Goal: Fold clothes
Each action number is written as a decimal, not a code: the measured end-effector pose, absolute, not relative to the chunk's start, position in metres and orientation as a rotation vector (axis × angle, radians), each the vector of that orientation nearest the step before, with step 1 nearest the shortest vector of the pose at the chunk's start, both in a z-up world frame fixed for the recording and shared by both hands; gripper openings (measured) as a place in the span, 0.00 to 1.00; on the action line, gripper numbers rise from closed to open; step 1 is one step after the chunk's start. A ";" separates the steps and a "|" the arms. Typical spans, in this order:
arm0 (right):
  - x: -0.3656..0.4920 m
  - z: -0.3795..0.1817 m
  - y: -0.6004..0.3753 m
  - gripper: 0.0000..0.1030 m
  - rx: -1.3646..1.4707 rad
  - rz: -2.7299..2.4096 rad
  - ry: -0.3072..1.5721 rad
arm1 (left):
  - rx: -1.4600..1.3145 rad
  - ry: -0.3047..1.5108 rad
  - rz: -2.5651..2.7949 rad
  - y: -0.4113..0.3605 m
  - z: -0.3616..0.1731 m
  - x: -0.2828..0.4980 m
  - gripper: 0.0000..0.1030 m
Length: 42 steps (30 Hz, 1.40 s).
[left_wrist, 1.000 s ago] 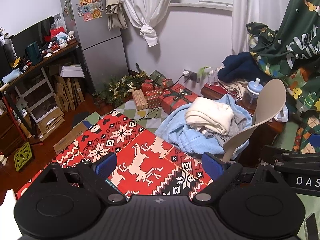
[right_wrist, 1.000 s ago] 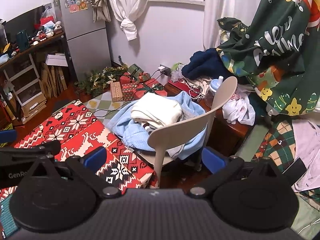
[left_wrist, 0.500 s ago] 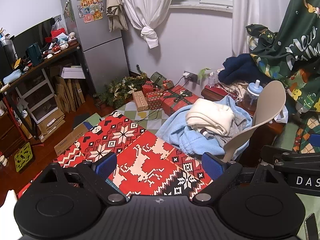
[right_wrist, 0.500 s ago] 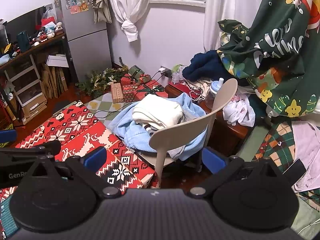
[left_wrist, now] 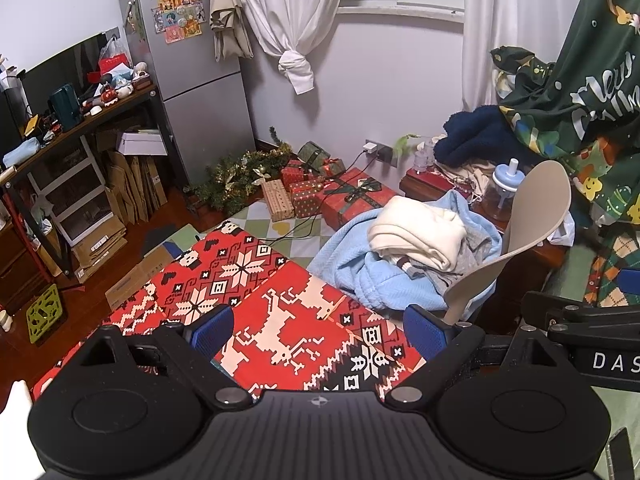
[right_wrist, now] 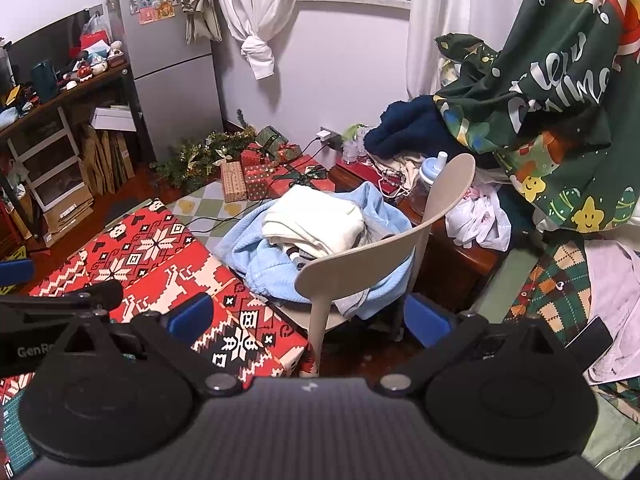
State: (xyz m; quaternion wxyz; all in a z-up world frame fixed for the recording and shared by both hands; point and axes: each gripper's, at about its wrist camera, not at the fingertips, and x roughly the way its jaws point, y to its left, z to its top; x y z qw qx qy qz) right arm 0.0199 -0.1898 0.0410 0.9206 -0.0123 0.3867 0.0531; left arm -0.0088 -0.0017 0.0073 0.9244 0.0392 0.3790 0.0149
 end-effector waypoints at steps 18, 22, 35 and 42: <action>0.114 0.058 -0.202 1.00 -0.087 0.065 0.789 | 0.038 0.769 -0.035 -0.015 0.015 0.079 0.89; 0.158 0.056 -0.217 1.00 0.000 0.157 0.819 | 0.032 0.781 -0.090 -0.015 0.005 0.117 0.91; 0.336 -0.009 -0.246 1.00 0.019 0.234 0.895 | -0.056 0.970 -0.185 -0.025 -0.095 0.275 0.89; 0.430 -0.065 -0.239 1.00 0.148 0.264 1.110 | -0.254 1.131 -0.215 -0.015 -0.160 0.335 0.78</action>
